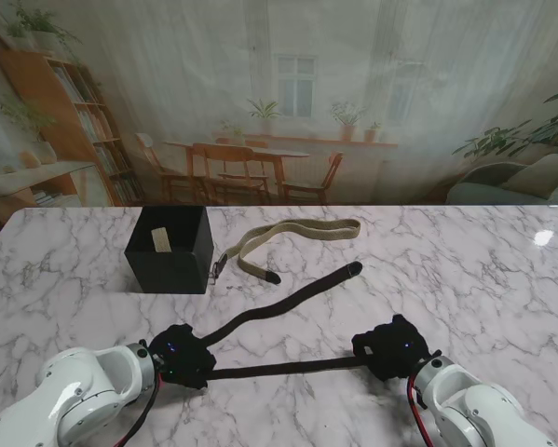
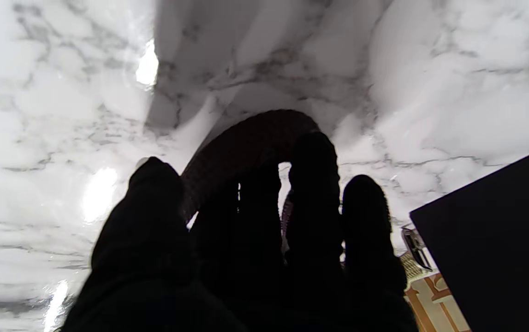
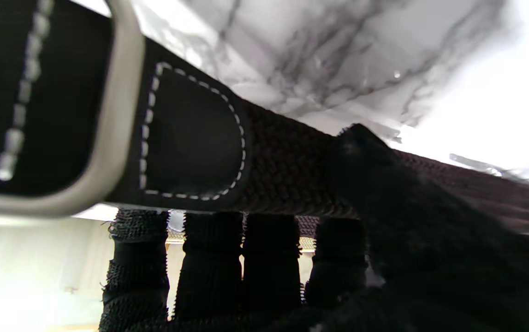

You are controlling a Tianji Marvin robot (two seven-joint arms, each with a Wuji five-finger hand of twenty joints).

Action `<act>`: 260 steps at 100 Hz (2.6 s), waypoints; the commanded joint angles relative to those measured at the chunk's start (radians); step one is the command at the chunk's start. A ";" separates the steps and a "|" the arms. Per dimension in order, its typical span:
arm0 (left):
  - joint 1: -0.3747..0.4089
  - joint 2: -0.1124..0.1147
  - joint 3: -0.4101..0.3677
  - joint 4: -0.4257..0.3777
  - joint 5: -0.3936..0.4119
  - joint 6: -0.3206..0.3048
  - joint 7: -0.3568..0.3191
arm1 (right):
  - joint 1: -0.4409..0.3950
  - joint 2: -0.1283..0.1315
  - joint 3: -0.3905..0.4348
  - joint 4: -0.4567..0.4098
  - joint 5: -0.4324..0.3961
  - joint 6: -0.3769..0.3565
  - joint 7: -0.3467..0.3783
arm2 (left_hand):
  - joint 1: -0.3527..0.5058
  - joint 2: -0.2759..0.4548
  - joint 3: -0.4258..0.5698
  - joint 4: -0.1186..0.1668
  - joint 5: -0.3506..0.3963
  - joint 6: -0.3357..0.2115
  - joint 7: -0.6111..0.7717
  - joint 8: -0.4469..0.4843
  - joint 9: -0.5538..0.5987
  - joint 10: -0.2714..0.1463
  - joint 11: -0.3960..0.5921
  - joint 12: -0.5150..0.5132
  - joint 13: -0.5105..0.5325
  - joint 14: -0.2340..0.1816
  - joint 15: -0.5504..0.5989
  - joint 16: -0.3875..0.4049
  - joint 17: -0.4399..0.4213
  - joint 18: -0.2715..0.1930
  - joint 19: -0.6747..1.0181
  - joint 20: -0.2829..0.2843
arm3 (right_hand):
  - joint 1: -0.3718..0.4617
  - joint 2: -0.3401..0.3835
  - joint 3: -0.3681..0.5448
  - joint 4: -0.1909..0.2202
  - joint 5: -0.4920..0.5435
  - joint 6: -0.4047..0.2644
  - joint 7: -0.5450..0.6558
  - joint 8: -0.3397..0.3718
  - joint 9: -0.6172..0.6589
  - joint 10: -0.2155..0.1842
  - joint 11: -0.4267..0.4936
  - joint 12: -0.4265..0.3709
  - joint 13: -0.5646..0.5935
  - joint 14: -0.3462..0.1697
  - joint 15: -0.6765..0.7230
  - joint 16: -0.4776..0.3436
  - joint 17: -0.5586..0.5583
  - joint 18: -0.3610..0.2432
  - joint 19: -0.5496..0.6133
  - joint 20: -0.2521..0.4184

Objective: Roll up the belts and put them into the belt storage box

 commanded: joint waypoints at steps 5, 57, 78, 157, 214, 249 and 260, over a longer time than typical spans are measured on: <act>0.012 0.012 -0.015 0.026 0.026 0.000 -0.022 | 0.000 0.003 0.011 0.017 -0.007 0.015 -0.004 | -0.056 0.027 -0.029 0.005 -0.038 0.003 -0.121 0.006 -0.158 0.039 -0.099 -0.071 -0.170 0.047 -0.272 -0.108 -0.107 0.030 -0.107 0.000 | 0.094 0.016 0.075 0.024 0.061 -0.093 0.086 0.032 0.051 -0.003 0.076 0.018 0.021 0.004 0.046 0.019 -0.006 0.016 0.021 0.008; 0.060 0.011 -0.075 0.022 0.165 0.022 0.039 | 0.009 0.004 0.013 0.041 -0.010 0.041 -0.009 | 0.166 -0.091 0.098 0.011 0.078 -0.046 0.063 -0.005 0.076 0.002 -0.027 0.224 0.006 0.008 -0.070 0.042 0.060 0.006 0.077 0.076 | 0.098 0.026 0.070 0.025 0.061 -0.098 0.083 0.035 0.047 -0.004 0.084 0.023 0.020 0.002 0.050 0.022 -0.007 0.018 0.020 0.004; 0.168 -0.001 -0.194 -0.073 0.205 0.032 -0.015 | 0.016 0.003 0.008 0.053 -0.004 0.050 -0.011 | 0.010 -0.040 0.015 0.008 0.099 0.002 0.062 -0.021 0.047 0.044 0.070 0.072 -0.007 0.045 -0.032 0.052 0.038 0.030 0.101 0.083 | 0.098 0.032 0.065 0.025 0.058 -0.098 0.080 0.035 0.043 -0.004 0.084 0.023 0.018 0.003 0.050 0.022 -0.007 0.020 0.018 0.003; 0.173 -0.002 -0.238 -0.087 0.246 0.016 0.236 | 0.033 -0.001 0.007 0.075 0.008 0.041 -0.075 | -0.102 0.042 -0.036 0.005 -0.109 -0.010 -0.282 -0.038 -0.368 0.098 -0.205 -0.131 -0.285 0.049 -0.426 -0.188 -0.153 0.059 -0.218 0.018 | -0.385 0.125 -0.168 0.163 -0.147 0.175 -0.386 -0.028 -0.448 0.131 -0.211 -0.173 -0.285 0.060 -0.312 -0.158 -0.066 -0.033 -0.017 -0.033; 0.134 -0.022 -0.233 -0.096 0.168 0.108 0.366 | -0.056 -0.006 0.138 -0.007 -0.048 0.016 -0.112 | -0.087 0.121 -0.041 0.001 -0.045 0.004 -0.256 -0.012 -0.265 0.095 -0.185 -0.117 -0.270 0.060 -0.451 -0.227 -0.204 0.122 -0.350 -0.040 | -0.383 0.153 -0.216 0.178 -0.262 0.295 -0.468 -0.061 -0.592 0.161 -0.238 -0.281 -0.367 0.076 -0.505 -0.286 -0.167 0.024 -0.175 -0.110; 0.094 -0.028 -0.175 -0.055 0.113 0.172 0.382 | -0.017 0.000 0.079 0.027 -0.046 0.015 -0.095 | -0.083 0.126 -0.043 0.000 -0.036 0.008 -0.247 0.007 -0.256 0.099 -0.184 -0.109 -0.268 0.061 -0.446 -0.225 -0.203 0.125 -0.352 -0.039 | -0.338 0.111 -0.163 0.182 -0.103 0.197 -0.297 0.069 -0.524 0.140 -0.224 -0.279 -0.343 0.075 -0.512 -0.294 -0.160 0.030 -0.180 -0.115; 0.092 -0.028 -0.170 -0.054 0.110 0.177 0.376 | -0.010 0.004 0.070 0.031 -0.059 0.014 -0.090 | -0.080 0.125 -0.043 0.000 -0.035 0.008 -0.246 0.012 -0.254 0.097 -0.184 -0.107 -0.267 0.063 -0.445 -0.225 -0.201 0.126 -0.350 -0.037 | -0.300 0.099 -0.110 0.182 -0.076 0.160 -0.278 0.079 -0.505 0.135 -0.229 -0.279 -0.330 0.072 -0.519 -0.298 -0.152 0.030 -0.180 -0.119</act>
